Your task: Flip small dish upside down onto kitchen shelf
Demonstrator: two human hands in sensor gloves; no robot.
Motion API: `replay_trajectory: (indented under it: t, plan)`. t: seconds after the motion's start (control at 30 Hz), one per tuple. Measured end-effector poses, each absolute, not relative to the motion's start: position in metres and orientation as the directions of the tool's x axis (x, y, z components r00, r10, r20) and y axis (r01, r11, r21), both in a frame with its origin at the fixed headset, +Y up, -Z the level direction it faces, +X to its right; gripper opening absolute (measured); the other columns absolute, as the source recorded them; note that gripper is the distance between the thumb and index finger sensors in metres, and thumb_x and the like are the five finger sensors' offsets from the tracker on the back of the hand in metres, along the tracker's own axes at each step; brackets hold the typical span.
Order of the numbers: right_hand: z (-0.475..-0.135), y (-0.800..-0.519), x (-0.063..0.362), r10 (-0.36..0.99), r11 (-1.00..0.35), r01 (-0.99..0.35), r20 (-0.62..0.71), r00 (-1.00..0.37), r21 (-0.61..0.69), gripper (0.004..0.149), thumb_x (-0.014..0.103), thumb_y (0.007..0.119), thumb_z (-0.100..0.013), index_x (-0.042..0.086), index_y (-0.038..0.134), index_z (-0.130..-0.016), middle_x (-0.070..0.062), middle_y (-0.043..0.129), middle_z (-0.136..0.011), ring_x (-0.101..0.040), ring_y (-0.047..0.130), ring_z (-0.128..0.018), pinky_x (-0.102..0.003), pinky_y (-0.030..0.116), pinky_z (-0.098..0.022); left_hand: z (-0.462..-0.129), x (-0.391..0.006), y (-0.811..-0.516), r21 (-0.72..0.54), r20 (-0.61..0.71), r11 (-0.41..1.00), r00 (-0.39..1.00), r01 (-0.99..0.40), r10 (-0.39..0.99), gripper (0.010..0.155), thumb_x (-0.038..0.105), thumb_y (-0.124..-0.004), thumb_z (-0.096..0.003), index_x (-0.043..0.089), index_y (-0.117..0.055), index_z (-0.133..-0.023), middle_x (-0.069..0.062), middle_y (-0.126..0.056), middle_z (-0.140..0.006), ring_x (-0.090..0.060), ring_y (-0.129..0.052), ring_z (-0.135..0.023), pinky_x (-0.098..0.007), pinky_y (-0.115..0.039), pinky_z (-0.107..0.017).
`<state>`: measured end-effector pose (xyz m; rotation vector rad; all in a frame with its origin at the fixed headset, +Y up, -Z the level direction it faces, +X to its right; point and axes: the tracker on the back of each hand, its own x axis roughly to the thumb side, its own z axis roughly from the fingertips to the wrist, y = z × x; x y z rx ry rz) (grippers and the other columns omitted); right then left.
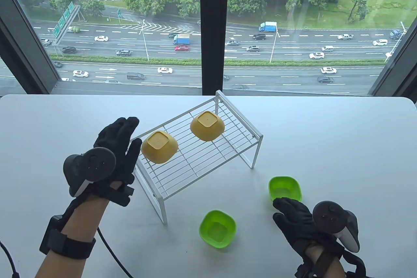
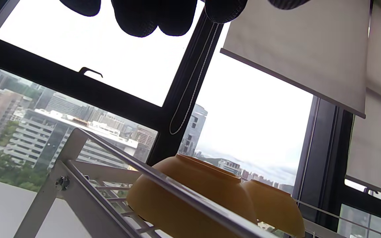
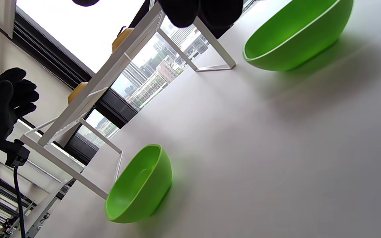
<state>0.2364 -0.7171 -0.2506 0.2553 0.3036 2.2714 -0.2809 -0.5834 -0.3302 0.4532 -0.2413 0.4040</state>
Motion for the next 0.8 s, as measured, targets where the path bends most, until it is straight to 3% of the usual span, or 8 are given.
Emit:
replay_trajectory:
  t: [0.2,0.4,0.6,0.8]
  plan:
    - [-0.25,-0.717,0.237,0.755,-0.642,-0.709,0.081,-0.65,0.294,0.075,0.064,0.061,-0.051,0.017,0.051,-0.108,-0.019,0.045,-0.115,-0.045,0.034,-0.104,-0.068,0.027,-0.071,-0.304,-0.306,-0.604,0.261,0.38,0.88,0.88,-0.396,0.283,0.065,0.054,-0.059,-0.0499,0.031,-0.055,-0.11,-0.009,-0.053,-0.118,-0.041,-0.059,-0.105,-0.068,-0.054,-0.076]
    - [-0.25,-0.717,0.237,0.757,-0.639,-0.714,0.072,-0.649,0.286,0.075,0.063,0.061,-0.051,0.016,0.052,-0.108,-0.02,0.046,-0.115,-0.045,0.034,-0.103,-0.068,0.028,-0.071,-0.28,-0.335,-0.633,0.216,0.34,0.892,0.887,-0.398,0.313,0.065,0.054,-0.06,-0.0498,0.03,-0.057,-0.11,-0.01,-0.054,-0.118,-0.042,-0.061,-0.104,-0.068,-0.055,-0.076]
    - [-0.251,-0.72,0.238,0.76,-0.633,-0.721,0.052,-0.647,0.283,0.075,0.062,0.063,-0.051,0.015,0.053,-0.107,-0.021,0.047,-0.114,-0.046,0.035,-0.103,-0.068,0.029,-0.072,-0.274,-0.354,-0.654,0.195,0.29,0.873,0.877,-0.447,0.383,0.065,0.054,-0.06,-0.0494,0.03,-0.057,-0.11,-0.01,-0.055,-0.117,-0.041,-0.062,-0.104,-0.068,-0.054,-0.076]
    - [-0.251,-0.727,0.236,0.742,-0.642,-0.704,0.015,-0.67,0.304,0.074,0.061,0.064,-0.051,0.013,0.054,-0.106,-0.022,0.049,-0.113,-0.047,0.038,-0.101,-0.066,0.038,-0.071,-0.276,-0.349,-0.665,0.136,0.292,0.887,0.874,-0.441,0.389,0.065,0.054,-0.06,-0.0487,0.03,-0.058,-0.109,-0.009,-0.057,-0.116,-0.041,-0.064,-0.103,-0.068,-0.055,-0.076]
